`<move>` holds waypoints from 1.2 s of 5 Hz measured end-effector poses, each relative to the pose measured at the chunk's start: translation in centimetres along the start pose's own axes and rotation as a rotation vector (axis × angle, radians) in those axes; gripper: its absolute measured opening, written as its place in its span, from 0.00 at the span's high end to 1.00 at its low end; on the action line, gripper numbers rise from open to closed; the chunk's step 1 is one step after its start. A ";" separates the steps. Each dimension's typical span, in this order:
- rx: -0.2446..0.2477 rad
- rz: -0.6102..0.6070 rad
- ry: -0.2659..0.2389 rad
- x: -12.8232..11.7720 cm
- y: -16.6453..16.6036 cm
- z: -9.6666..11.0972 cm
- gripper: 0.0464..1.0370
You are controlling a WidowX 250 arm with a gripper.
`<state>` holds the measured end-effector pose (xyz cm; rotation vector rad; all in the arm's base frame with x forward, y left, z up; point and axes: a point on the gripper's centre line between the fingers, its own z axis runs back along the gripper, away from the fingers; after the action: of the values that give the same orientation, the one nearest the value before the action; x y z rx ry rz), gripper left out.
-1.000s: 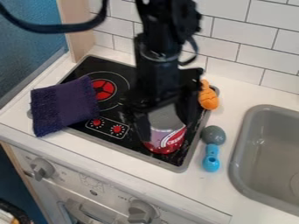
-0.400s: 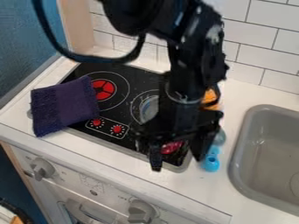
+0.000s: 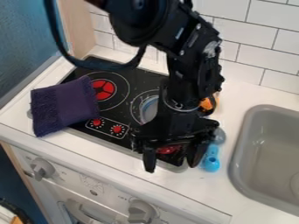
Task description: Move the can to the upper left side of the stove
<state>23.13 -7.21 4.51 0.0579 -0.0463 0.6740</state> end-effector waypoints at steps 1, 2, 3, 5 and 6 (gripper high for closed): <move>-0.024 0.003 -0.015 0.9 -0.6 0.5 0.04; -0.041 0.032 -0.009 2.5 -1.1 0.5 0.04; -0.063 0.055 -0.023 3.8 -1.3 0.9 0.04; -0.041 0.156 -0.022 7.2 -0.6 -0.5 0.04; -0.029 0.211 -0.043 9.3 -0.3 -1.0 0.04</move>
<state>30.60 -1.58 4.07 0.0393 -0.1043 0.8830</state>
